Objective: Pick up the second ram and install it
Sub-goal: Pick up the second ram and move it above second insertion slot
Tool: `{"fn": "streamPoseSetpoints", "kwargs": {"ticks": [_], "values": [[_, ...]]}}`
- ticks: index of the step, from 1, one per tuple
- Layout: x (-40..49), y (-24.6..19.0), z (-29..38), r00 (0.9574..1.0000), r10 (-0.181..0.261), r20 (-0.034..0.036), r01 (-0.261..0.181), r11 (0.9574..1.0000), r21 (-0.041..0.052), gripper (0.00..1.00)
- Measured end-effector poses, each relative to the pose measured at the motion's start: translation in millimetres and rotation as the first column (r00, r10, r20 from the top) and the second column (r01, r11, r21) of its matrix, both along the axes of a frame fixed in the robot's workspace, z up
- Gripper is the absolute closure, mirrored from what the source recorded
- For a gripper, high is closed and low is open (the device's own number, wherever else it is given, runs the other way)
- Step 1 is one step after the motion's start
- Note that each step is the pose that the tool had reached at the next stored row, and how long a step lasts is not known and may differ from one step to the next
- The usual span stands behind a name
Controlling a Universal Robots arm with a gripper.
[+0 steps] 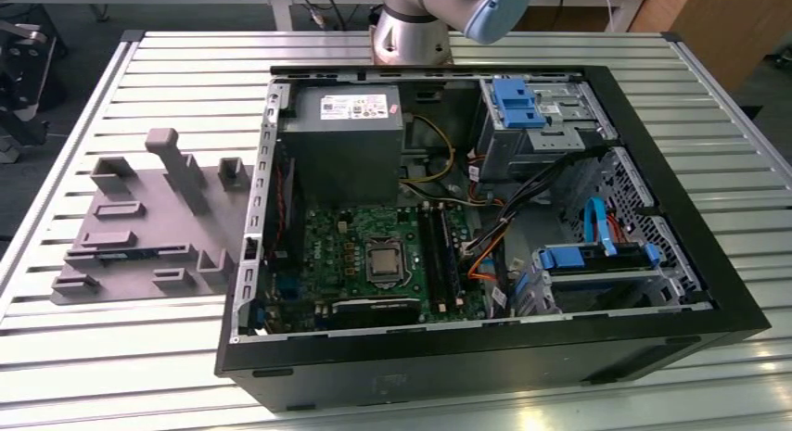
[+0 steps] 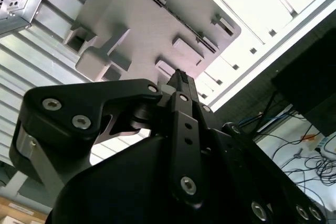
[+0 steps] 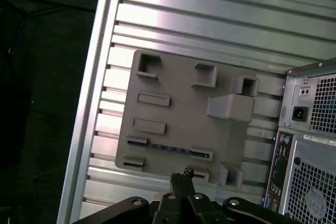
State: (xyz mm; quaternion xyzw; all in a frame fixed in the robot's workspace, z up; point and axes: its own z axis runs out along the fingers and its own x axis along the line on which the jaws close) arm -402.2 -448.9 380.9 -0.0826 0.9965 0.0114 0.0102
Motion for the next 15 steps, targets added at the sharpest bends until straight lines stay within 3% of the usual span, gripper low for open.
{"fn": "streamPoseSetpoints", "kwargs": {"ticks": [3,7,11,15], "values": [[-0.1,0.1,-0.2,0.9988,0.050,-0.0001,-0.050,0.9988,-0.0004,0.89],[-0.2,0.0,-0.6,0.9933,0.115,-0.0001,-0.115,0.9933,-0.0005,0.89],[-0.3,0.0,-0.9,0.9836,0.180,-0.0001,-0.180,0.9836,-0.0009,0.89],[-0.5,0.0,-1.1,0.9707,0.240,-0.0004,-0.240,0.9707,-0.0019,0.89]]}}
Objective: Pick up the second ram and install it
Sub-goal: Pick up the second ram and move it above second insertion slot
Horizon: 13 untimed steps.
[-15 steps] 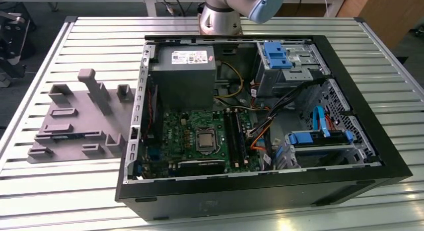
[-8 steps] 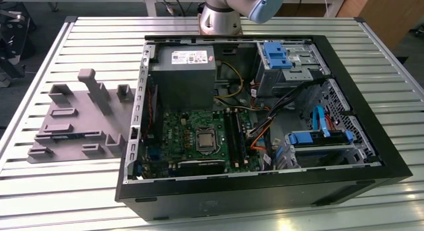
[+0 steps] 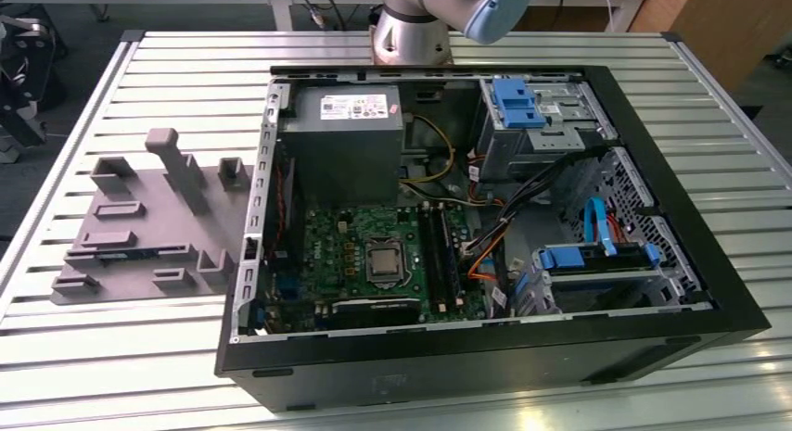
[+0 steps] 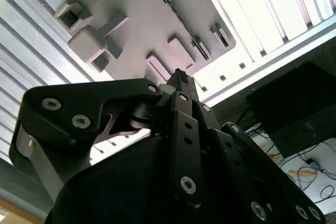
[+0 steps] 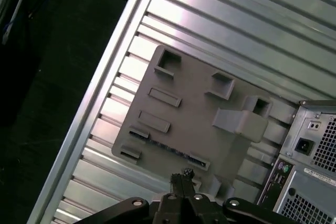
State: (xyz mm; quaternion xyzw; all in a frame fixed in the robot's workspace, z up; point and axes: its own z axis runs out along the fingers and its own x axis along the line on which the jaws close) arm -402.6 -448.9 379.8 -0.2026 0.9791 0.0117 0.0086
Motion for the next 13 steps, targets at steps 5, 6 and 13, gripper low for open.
{"fn": "streamPoseSetpoints", "kwargs": {"ticks": [5,6,13], "values": [[-0.1,-0.1,-0.2,0.9974,0.073,-0.0001,-0.073,0.9974,-0.0020,0.89],[-0.2,0.0,-0.3,0.9962,0.088,-0.0001,-0.088,0.9962,-0.0024,0.89],[-0.4,0.0,-0.8,0.9802,0.198,-0.0004,-0.198,0.9802,-0.0049,0.89]]}}
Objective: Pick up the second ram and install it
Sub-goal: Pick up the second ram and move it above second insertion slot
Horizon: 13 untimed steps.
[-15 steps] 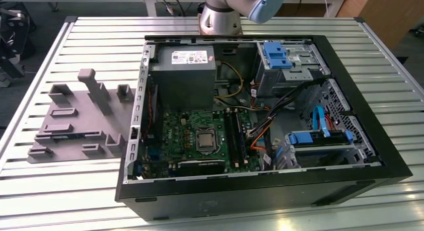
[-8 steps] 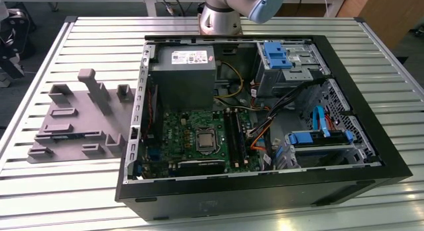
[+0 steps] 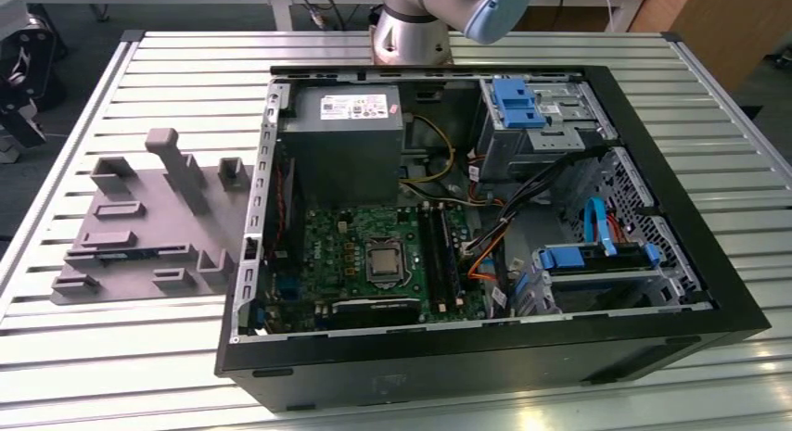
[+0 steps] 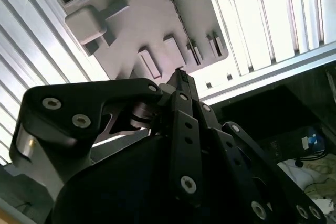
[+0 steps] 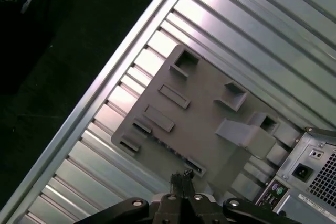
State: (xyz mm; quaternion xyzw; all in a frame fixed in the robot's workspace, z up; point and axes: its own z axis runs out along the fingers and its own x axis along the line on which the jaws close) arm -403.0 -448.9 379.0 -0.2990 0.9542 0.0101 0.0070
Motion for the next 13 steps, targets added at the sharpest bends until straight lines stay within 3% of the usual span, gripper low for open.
{"fn": "streamPoseSetpoints", "kwargs": {"ticks": [6,13], "values": [[-0.1,0.0,-0.4,0.9956,0.094,-0.0001,-0.094,0.9956,-0.0025,0.89],[-0.3,0.0,-1.0,0.9802,0.198,-0.0007,-0.198,0.9802,-0.0061,0.89]]}}
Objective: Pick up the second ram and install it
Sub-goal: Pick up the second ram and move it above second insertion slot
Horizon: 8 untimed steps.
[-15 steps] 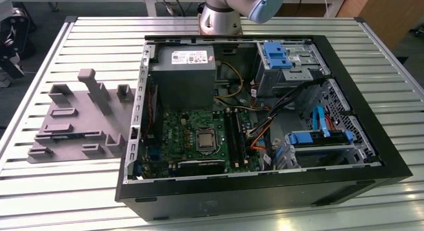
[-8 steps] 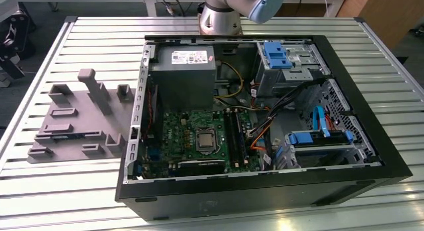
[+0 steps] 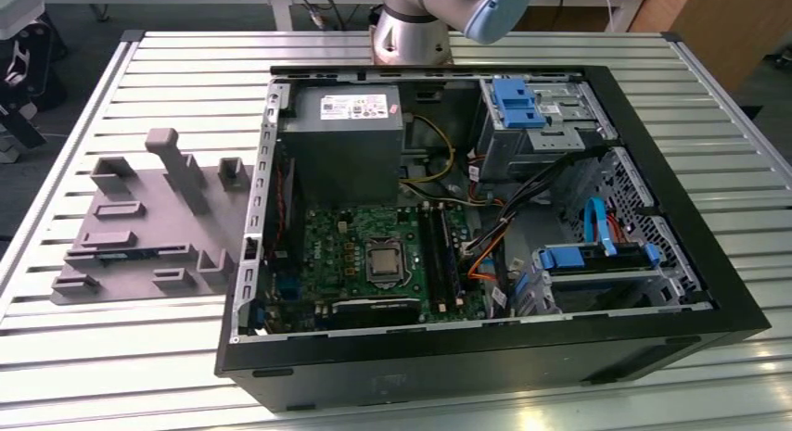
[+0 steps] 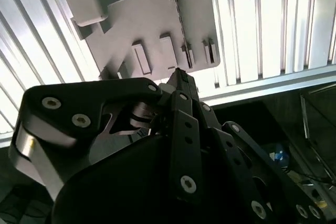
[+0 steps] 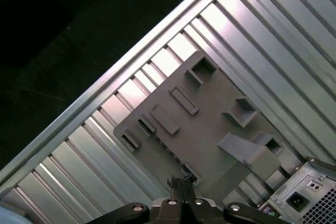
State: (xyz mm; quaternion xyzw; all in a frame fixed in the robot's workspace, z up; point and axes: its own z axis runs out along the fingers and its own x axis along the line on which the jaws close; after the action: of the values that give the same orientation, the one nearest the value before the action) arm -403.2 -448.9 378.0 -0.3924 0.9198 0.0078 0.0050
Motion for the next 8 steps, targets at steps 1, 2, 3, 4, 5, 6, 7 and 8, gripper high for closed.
{"fn": "streamPoseSetpoints", "kwargs": {"ticks": [1,2,3,4,5,6,7,8], "values": [[0.0,0.0,-0.1,0.9999,0.014,-0.0001,-0.014,0.9999,-0.0004,0.89],[0.0,0.0,-0.1,0.9996,0.029,-0.0001,-0.029,0.9996,-0.0007,0.89],[-0.1,0.0,-0.2,0.9991,0.043,-0.0001,-0.043,0.9991,-0.0010,0.89],[-0.1,0.0,-0.3,0.9984,0.057,-0.0002,-0.057,0.9984,-0.0013,0.89],[-0.2,0.0,-0.3,0.9975,0.071,-0.0002,-0.071,0.9975,-0.0015,0.89],[-0.2,0.0,-0.5,0.9964,0.085,-0.0001,-0.085,0.9964,-0.0016,0.89],[-0.3,0.0,-0.6,0.9950,0.100,-0.0001,-0.100,0.9950,-0.0016,0.89],[-0.3,0.0,-0.8,0.9935,0.114,0.0000,-0.114,0.9935,-0.0017,0.89]]}}
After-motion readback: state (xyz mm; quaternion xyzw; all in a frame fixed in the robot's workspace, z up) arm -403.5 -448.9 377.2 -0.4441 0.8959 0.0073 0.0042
